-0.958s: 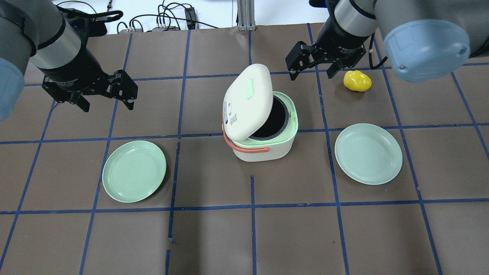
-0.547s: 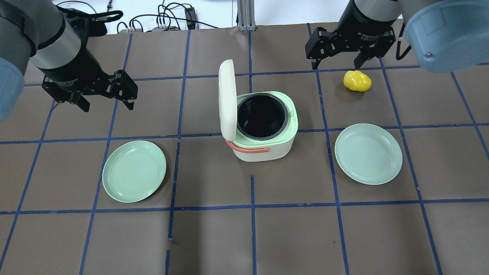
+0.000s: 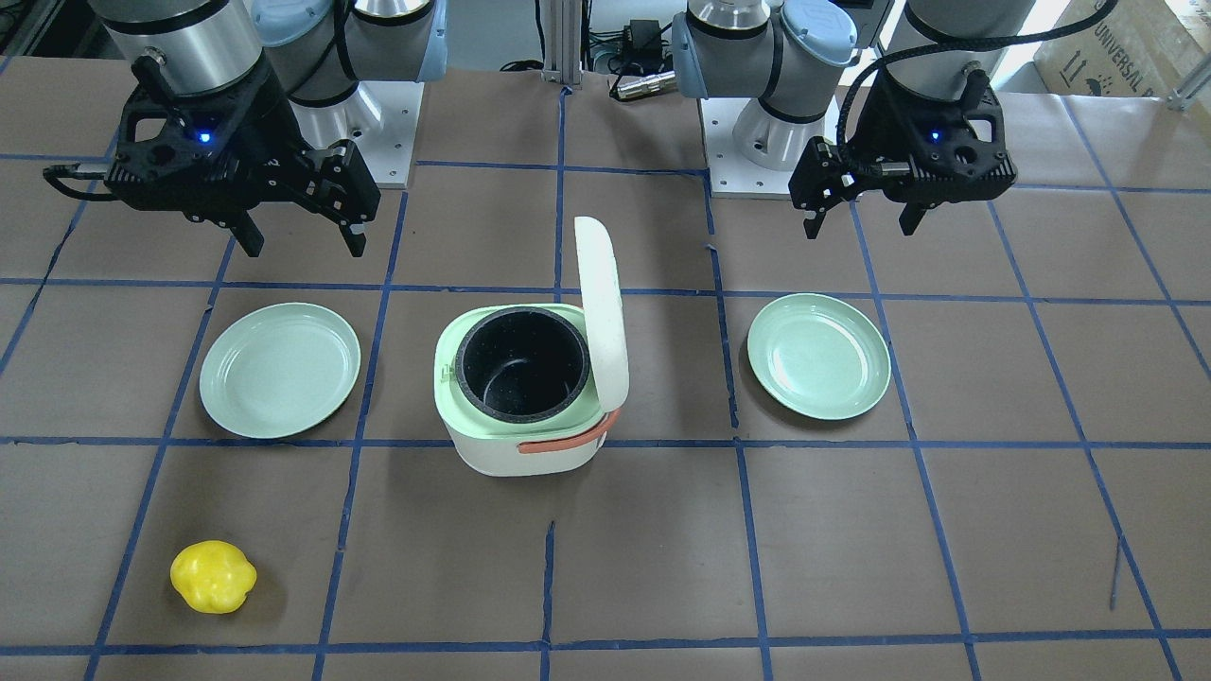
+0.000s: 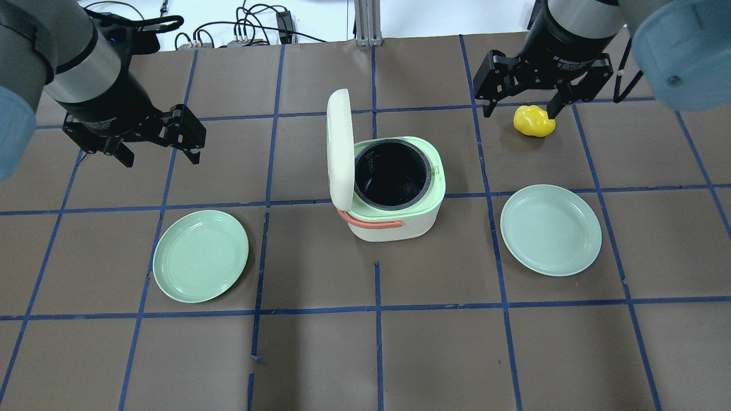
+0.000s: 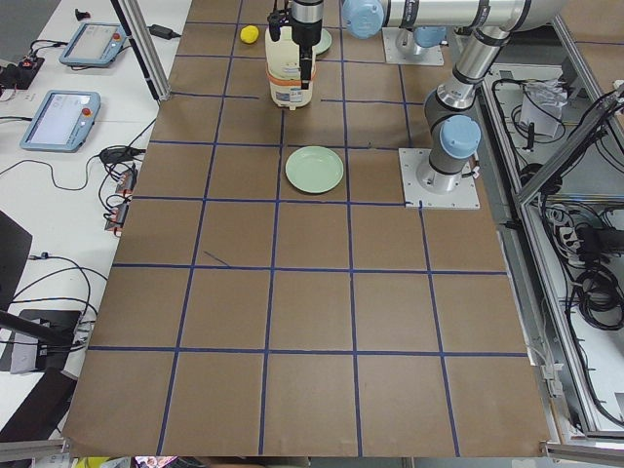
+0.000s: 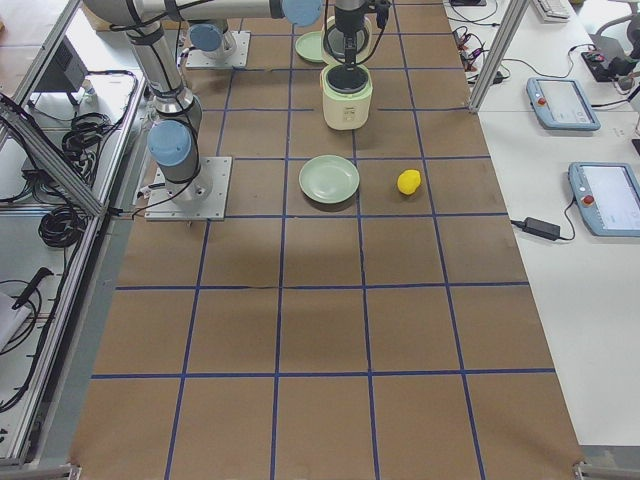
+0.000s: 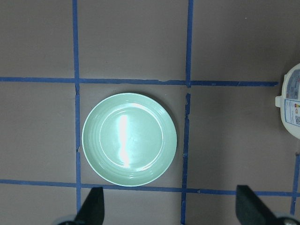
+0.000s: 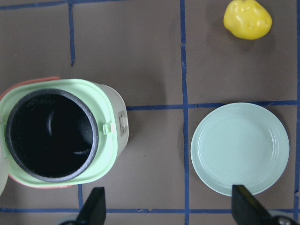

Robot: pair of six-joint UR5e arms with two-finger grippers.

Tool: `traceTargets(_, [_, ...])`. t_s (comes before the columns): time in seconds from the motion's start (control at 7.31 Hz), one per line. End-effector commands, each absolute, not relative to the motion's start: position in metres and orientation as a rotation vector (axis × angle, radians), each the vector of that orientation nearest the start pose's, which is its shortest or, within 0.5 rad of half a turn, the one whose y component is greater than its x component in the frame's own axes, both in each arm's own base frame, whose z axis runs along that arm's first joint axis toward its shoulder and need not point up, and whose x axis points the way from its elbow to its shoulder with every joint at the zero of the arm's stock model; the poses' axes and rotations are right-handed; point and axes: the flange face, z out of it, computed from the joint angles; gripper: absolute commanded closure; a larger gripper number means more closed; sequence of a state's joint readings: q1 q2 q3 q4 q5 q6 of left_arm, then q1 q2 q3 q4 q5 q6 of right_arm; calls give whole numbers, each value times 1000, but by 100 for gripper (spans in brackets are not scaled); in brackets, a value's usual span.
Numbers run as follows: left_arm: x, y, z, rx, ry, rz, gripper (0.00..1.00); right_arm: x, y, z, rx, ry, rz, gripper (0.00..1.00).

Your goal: Press rice cooker button

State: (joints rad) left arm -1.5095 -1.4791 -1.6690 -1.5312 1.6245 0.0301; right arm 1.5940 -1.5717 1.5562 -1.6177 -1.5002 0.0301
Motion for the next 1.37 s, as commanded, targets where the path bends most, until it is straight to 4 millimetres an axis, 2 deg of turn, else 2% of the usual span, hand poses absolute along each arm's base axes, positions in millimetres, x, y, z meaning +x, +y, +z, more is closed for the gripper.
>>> traceTargets(0.0, [-100, -463, 487, -49, 3086, -48, 0, 143, -490, 495, -99, 3073, -12, 5])
traceTargets(0.55, [-100, -463, 486, -51, 3086, -44, 0, 138, -491, 496, 14, 3121, -14, 5])
traceTargets(0.82, [-100, -463, 487, -49, 3086, -48, 0, 138, -491, 495, 12, 3122, -14, 4])
traceTargets(1.23, [-100, -463, 487, -51, 3086, -48, 0, 139, -490, 481, 3, 3117, 29, 4])
